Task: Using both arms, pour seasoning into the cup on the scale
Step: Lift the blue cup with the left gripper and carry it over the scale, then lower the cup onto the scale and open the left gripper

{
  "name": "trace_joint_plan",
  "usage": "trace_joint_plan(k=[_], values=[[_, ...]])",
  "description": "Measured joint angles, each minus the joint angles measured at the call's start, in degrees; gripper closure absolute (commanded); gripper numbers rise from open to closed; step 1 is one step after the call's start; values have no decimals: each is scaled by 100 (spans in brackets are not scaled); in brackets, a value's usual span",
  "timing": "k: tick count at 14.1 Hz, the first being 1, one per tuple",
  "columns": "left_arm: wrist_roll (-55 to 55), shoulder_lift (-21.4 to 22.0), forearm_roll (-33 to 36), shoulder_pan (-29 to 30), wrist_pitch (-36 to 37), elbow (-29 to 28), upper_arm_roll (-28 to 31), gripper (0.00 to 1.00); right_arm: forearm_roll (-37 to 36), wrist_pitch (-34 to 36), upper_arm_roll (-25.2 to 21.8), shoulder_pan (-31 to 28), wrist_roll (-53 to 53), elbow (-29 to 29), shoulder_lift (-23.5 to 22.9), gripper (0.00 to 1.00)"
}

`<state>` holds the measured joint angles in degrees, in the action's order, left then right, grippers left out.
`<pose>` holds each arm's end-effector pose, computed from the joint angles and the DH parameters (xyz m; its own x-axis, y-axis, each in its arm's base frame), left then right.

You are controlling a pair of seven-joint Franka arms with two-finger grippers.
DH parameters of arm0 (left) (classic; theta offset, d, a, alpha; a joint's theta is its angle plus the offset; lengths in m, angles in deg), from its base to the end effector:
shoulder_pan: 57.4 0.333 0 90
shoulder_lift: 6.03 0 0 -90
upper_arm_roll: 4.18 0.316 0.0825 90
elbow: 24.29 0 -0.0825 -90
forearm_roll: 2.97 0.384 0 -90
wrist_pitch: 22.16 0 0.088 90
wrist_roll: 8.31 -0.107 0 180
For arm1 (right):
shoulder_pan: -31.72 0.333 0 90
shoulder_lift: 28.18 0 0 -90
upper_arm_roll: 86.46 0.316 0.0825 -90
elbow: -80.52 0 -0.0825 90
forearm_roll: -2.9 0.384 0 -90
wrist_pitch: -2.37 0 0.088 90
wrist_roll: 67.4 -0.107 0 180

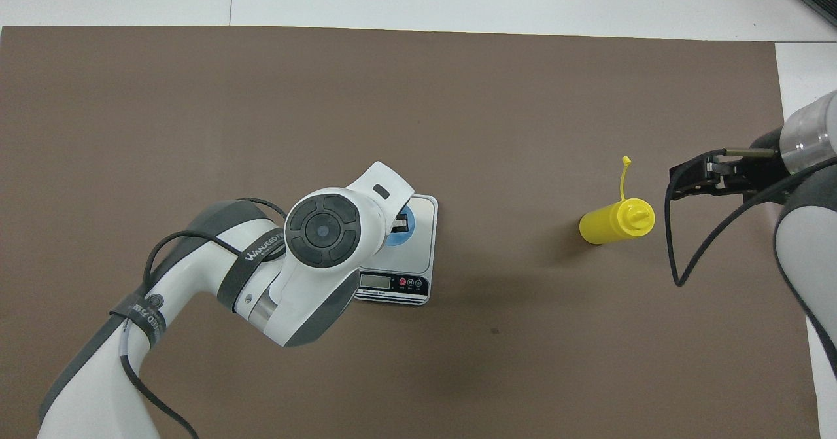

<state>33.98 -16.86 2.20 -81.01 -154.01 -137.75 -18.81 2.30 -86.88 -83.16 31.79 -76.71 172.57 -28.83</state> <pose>0.4797 -0.3689 0.3887 0.9923 0.0270 0.1205 0.0183 -0.9972 0.0726 0.5541 0.0313 0.6003 0.9929 -0.1037 -0.0578 -0.1027 -0.9945 0.0194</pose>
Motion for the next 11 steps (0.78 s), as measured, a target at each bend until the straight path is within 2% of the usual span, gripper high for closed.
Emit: trace_joint_plan(k=[1,7,11], values=[[1,-2,1,0,-11,-14,0,2,0,0,0,0,0,0,0,0],[3,43,9,11,29,59,106,0,0,0,0,0,0,0,0,0],[-394,329,23,313,1116,688,176,0,0,0,0,0,0,0,0,0]])
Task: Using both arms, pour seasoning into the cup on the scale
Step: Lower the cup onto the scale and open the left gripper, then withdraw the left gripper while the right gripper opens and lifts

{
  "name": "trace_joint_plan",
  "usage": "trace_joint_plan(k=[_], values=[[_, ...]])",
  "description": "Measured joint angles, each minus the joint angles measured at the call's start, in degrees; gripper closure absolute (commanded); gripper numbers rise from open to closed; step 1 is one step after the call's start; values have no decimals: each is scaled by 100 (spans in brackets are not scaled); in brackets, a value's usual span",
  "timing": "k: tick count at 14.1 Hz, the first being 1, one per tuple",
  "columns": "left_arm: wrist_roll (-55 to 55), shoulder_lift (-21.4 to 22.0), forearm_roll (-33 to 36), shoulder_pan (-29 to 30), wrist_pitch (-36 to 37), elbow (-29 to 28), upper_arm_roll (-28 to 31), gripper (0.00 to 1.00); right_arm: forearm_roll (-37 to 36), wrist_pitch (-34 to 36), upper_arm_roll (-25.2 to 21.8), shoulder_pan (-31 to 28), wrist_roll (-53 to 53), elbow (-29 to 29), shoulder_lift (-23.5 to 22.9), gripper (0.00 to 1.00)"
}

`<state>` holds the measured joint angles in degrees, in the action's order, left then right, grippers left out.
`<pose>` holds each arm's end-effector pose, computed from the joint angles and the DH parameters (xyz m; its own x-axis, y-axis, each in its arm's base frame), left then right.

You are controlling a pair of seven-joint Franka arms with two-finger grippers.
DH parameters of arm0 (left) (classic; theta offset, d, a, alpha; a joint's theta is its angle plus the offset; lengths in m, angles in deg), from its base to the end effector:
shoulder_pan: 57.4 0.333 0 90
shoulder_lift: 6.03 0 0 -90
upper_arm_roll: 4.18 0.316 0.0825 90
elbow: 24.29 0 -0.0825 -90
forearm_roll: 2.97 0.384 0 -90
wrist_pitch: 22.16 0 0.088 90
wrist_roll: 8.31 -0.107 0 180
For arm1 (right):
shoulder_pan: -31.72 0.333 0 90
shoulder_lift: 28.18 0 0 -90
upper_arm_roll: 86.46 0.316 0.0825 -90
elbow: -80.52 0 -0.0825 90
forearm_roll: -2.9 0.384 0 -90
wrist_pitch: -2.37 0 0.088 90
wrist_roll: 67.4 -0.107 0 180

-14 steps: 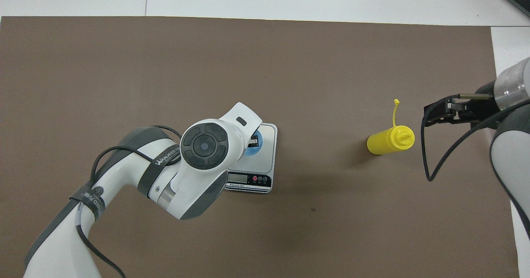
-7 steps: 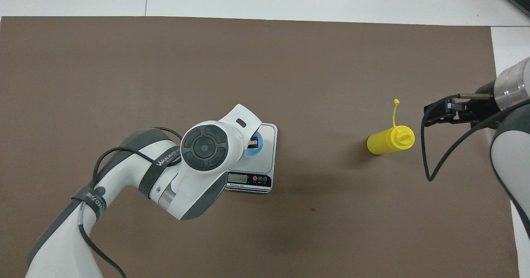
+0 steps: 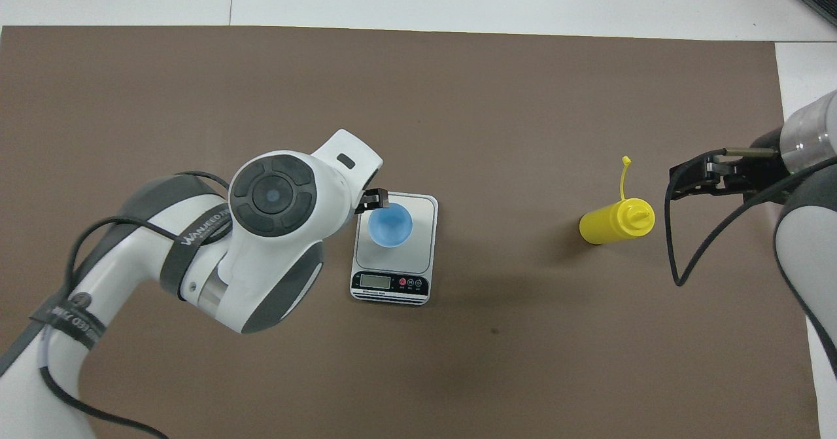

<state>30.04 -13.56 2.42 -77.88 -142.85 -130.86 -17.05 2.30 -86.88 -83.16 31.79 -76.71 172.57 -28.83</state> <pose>0.5119 -0.3258 0.4598 0.9907 0.0490 0.1272 0.0458 -0.9986 0.0283 0.5541 0.0313 0.6003 0.9929 -0.1037 -0.0578 -0.1027 -0.9945 0.0194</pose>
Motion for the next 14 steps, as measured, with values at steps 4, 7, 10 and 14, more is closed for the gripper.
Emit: trace_joint_plan(k=[4,7,10,14], values=[[-905,402,4,527,795,282,24,0,0,0,0,0,0,0,0,0],[-1952,804,-131,1147,1272,290,48,0,0,-5,-8,-25,-28,0,0,0],[-2942,1063,-219,1711,1645,339,79,0,0,-133,-49,-80,-29,-6,16,0],[-3781,1094,-313,2230,2099,707,95,0,129,-441,-73,-277,-553,-9,25,0]])
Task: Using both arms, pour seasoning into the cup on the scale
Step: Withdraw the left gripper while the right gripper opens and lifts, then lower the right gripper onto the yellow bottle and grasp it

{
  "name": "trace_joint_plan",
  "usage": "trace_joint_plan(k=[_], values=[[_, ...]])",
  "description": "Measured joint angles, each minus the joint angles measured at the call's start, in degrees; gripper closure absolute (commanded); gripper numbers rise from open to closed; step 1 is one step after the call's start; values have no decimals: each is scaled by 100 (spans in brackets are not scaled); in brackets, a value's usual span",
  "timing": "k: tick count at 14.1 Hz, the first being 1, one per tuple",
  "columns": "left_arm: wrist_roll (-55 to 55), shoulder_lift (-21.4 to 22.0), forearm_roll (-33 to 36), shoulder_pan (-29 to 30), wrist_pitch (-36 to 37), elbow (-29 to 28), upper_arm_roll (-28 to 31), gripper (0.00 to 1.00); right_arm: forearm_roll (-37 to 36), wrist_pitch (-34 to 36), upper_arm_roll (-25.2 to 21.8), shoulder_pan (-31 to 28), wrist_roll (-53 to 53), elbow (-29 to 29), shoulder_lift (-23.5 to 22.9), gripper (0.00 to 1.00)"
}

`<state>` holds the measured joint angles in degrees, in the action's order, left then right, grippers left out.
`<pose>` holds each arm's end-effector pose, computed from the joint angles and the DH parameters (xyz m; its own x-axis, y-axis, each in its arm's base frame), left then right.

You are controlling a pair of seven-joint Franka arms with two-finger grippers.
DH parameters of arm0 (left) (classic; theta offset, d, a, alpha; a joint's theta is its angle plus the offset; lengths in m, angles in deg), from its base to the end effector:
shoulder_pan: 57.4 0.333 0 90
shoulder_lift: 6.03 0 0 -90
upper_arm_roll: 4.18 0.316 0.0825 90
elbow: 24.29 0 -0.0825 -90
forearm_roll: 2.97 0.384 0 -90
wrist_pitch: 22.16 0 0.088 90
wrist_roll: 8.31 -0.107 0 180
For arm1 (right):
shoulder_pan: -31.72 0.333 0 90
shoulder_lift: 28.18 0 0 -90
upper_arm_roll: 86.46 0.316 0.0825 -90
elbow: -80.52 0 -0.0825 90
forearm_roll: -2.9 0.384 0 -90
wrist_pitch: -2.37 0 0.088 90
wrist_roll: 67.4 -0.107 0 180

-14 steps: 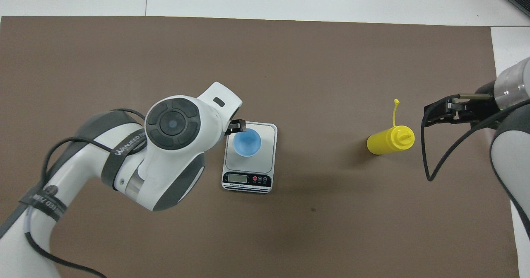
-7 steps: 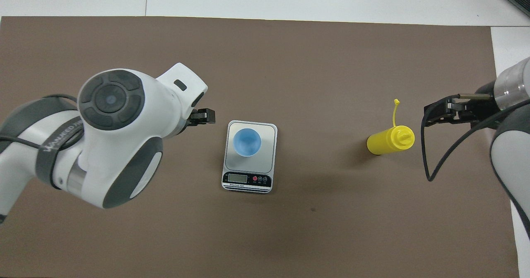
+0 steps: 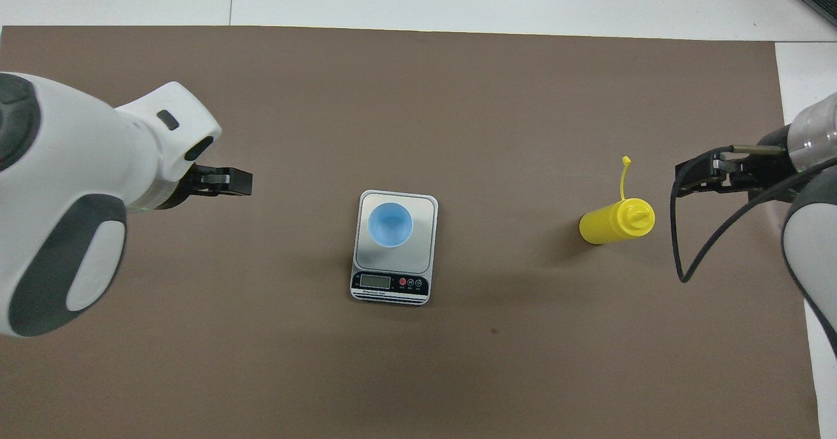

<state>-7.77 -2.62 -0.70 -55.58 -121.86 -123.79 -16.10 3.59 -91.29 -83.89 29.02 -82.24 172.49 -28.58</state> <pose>0.5406 -0.0957 0.5928 0.9830 -0.1727 0.0620 -0.1697 -0.9842 -0.0511 0.5622 -0.0001 0.6100 0.9657 -0.2590 0.0186 -0.2587 -0.9658 -0.0177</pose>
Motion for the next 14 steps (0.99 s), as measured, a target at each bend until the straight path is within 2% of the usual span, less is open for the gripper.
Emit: trace_joint_plan(k=[4,8,12,14], values=[[-261,-7,-185,241,499,431,-7,0,583,-54,-10,-136,-2084,12,-68,0],[-403,-51,-185,351,565,492,-11,0,1076,-43,-19,-540,-3326,84,-410,0],[-439,-72,-185,401,630,492,-15,0,1946,239,-34,-1334,-3594,198,-870,0],[-439,-72,-199,401,630,492,-16,0,2228,251,-36,-1503,-3594,250,-1153,0]])
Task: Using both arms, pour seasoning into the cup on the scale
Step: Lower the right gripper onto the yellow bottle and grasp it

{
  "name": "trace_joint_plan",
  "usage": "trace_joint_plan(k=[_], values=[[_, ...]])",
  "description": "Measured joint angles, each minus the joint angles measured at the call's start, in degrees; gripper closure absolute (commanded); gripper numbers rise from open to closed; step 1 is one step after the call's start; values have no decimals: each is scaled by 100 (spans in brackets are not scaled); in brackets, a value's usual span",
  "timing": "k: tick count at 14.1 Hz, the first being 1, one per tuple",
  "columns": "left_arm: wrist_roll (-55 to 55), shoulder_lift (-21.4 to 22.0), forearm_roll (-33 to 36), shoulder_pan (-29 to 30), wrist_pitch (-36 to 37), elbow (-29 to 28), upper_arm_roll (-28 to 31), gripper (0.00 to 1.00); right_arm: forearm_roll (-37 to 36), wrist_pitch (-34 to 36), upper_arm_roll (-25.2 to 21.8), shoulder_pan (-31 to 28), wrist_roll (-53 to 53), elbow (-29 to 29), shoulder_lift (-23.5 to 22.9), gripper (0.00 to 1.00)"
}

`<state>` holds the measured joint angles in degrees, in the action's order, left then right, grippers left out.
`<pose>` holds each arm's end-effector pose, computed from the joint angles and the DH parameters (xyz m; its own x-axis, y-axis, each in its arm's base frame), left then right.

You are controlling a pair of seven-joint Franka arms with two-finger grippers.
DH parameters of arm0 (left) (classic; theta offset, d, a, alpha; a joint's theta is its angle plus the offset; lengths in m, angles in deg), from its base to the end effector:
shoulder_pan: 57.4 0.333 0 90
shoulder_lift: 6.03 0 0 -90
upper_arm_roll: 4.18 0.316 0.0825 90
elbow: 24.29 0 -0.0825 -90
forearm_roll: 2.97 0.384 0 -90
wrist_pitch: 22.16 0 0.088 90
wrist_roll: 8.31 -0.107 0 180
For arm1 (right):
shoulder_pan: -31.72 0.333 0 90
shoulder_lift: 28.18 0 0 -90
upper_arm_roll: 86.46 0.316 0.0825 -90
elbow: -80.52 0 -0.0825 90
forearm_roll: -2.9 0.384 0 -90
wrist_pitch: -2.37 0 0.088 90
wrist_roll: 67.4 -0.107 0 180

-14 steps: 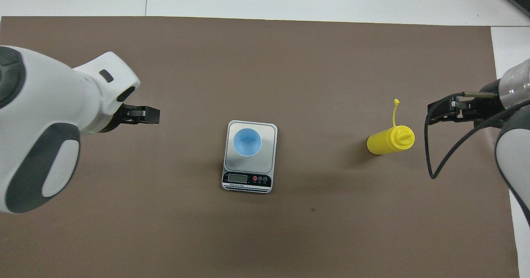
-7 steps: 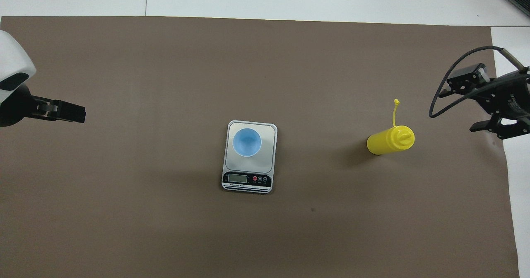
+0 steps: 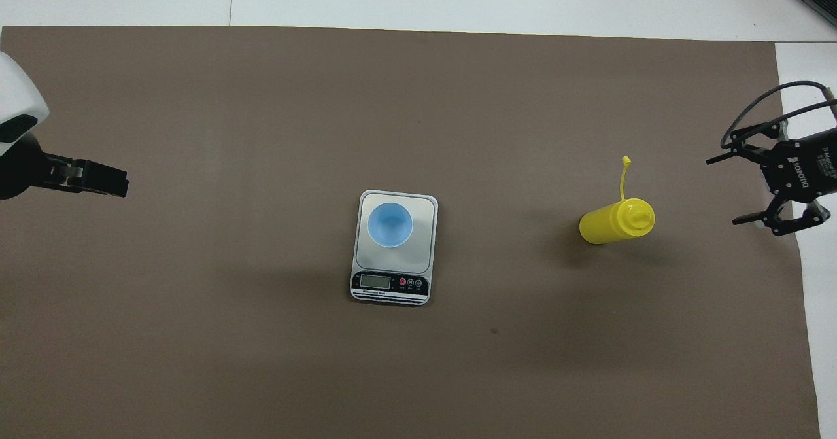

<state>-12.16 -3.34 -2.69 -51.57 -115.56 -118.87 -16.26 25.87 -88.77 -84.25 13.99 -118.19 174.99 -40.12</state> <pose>0.5417 -0.0615 0.6171 0.9842 -0.1756 0.0243 -0.1753 -0.9844 -0.0164 0.5856 -0.1217 0.4778 0.3132 -0.8291 -0.4631 -0.9414 -0.3354 -0.0361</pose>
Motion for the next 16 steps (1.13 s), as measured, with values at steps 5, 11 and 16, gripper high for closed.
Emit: trace_joint_plan(k=[5,11,16], values=[[0,0,-165,143,0,14,4,0,615,-149,1,-127,324,469,-469,0],[-12,0,-172,168,128,133,-12,0,1437,-361,0,-250,445,1120,-797,0],[-45,-3,-172,168,149,133,-17,0,2006,-596,24,-235,439,1400,-1015,0]])
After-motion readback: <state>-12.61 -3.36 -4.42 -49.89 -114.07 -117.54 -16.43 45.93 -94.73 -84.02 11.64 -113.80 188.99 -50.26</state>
